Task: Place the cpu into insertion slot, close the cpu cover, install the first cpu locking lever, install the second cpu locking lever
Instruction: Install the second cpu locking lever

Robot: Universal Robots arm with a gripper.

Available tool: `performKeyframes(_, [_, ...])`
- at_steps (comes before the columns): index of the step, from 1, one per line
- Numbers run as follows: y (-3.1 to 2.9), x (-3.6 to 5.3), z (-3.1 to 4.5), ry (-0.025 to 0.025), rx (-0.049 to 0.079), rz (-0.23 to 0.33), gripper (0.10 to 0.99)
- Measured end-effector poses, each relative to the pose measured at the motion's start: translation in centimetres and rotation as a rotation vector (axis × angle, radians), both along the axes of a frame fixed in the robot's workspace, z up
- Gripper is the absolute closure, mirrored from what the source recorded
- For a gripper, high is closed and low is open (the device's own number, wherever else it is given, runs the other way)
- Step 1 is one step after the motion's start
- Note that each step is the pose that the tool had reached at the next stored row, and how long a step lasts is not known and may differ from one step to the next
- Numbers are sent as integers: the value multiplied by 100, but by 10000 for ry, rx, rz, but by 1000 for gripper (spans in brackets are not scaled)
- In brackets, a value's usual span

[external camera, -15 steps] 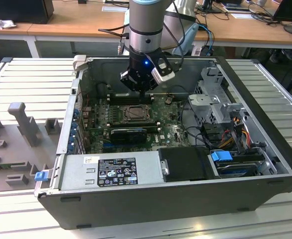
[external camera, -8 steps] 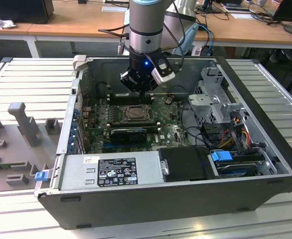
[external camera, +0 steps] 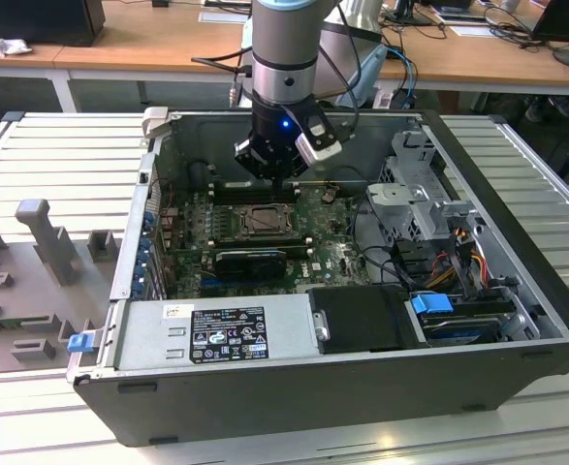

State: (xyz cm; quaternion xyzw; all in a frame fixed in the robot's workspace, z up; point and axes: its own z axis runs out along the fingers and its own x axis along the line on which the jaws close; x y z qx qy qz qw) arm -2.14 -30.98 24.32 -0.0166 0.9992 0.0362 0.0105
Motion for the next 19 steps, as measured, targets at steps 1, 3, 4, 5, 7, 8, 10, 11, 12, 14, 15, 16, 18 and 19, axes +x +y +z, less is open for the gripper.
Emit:
performKeyframes(1, [-2, 0, 0, 0, 0, 0, 980])
performKeyframes(3, [-7, 0, 0, 0, -1, 0, 980])
performKeyframes(4, [-9, 0, 0, 1, -1, 0, 980])
performKeyframes(5, [-13, 0, 0, 0, 0, 0, 980])
performKeyframes(7, [-19, 0, 0, 0, 0, 1, 980])
performKeyframes(8, [-22, 0, 0, 0, 0, 0, 980])
performKeyframes(10, [-26, 0, 0, 0, -1, 0, 980])
performKeyframes(11, [-28, 0, 0, 0, 0, 0, 980])
performKeyframes(12, [-30, 0, 0, 0, 0, 0, 980])
performKeyframes(14, [-36, 0, 0, 0, 0, 0, 980])
performKeyframes(15, [-38, 0, 0, 0, 0, 0, 980])
performKeyframes(16, [-39, 0, 0, 0, -1, 0, 980])
performKeyframes(18, [-42, 0, 0, 0, 0, 0, 980])
performKeyframes(19, [-44, 0, 0, 1, -1, 0, 980])
